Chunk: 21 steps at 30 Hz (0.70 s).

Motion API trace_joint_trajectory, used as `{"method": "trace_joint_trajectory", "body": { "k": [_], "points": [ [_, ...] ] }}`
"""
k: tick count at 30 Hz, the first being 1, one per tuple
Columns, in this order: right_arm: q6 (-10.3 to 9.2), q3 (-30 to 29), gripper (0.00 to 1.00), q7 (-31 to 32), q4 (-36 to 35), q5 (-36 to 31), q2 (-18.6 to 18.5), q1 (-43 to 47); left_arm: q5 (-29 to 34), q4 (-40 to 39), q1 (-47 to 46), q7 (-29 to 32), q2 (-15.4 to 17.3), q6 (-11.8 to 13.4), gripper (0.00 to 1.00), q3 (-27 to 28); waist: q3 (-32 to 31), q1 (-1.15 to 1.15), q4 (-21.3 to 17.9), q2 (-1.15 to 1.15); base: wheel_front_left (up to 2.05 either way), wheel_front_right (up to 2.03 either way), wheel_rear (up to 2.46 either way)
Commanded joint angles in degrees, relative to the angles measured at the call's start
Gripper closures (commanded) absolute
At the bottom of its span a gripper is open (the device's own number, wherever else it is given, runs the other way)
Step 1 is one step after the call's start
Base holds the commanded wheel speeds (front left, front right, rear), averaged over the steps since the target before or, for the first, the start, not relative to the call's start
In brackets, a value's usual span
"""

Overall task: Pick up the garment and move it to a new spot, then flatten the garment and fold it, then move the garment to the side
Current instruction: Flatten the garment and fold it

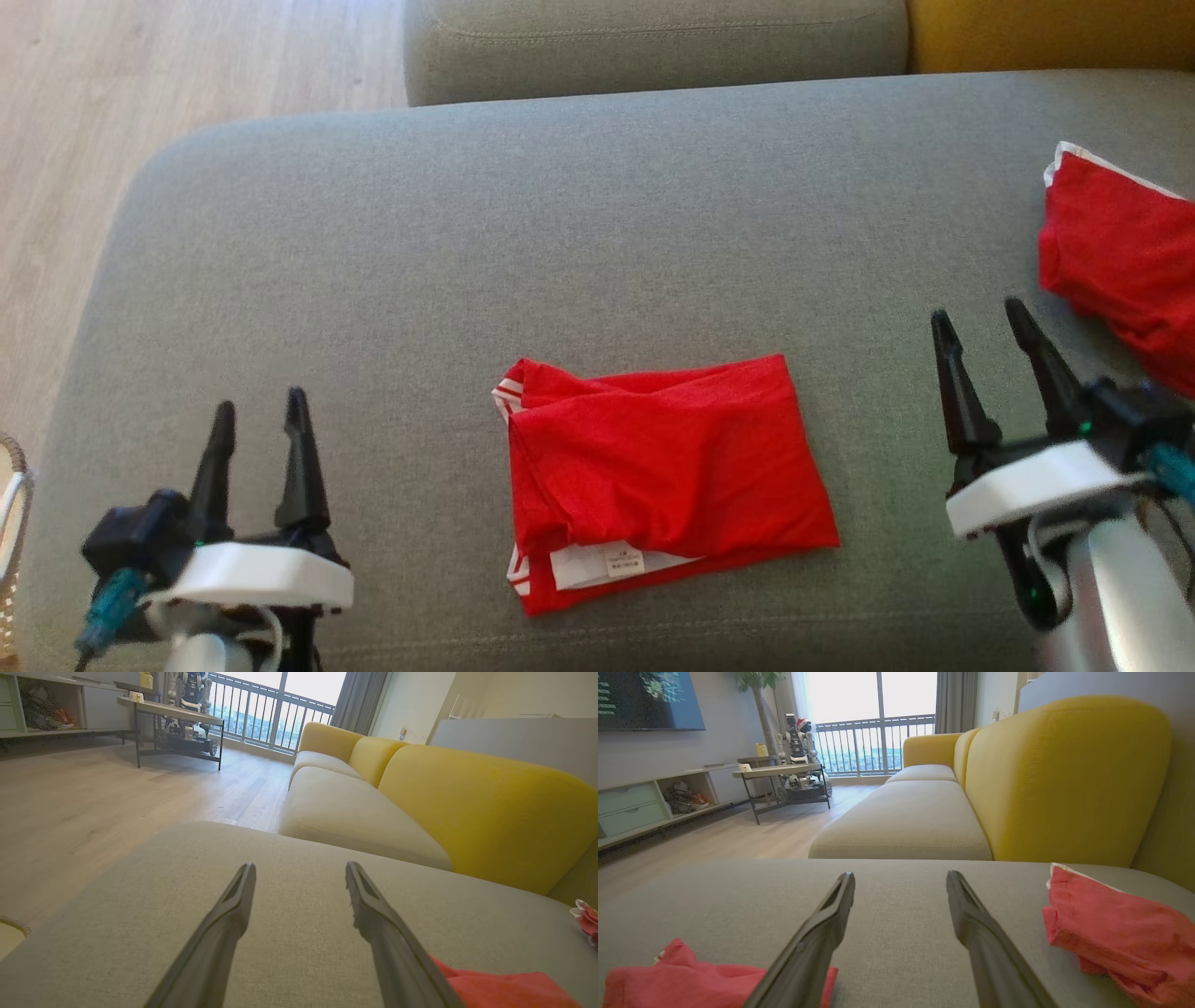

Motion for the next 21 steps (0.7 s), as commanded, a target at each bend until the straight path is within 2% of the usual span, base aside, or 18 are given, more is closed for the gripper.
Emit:
{"method": "trace_joint_trajectory", "body": {
  "k": [1, 8, 21],
  "points": [
    [-0.01, 0.10, 0.00, -0.53, -3.39, -1.68, 0.69, 0.24, 0.43, -1.43, -1.90, -0.33, 0.41, 0.35, 0.00, 0.94, -0.02, 0.00, -0.14, 0.00, 0.00, 0.00, 0.00],
    [-0.01, -1.01, 0.00, -0.53, -6.07, -4.31, 2.35, 2.28, 0.17, -1.99, -1.51, -0.33, 0.41, 0.96, 0.00, 0.28, 0.02, 0.00, -0.12, 0.00, 0.00, 0.00, 0.00],
    [-0.01, -0.96, 0.00, -0.53, -5.38, -5.21, 2.85, 2.31, 0.36, -0.91, -1.20, -0.33, 0.41, 0.53, 0.00, 0.10, -0.37, 0.00, 0.99, 0.00, 0.00, 0.00, 0.00]
  ]
}}
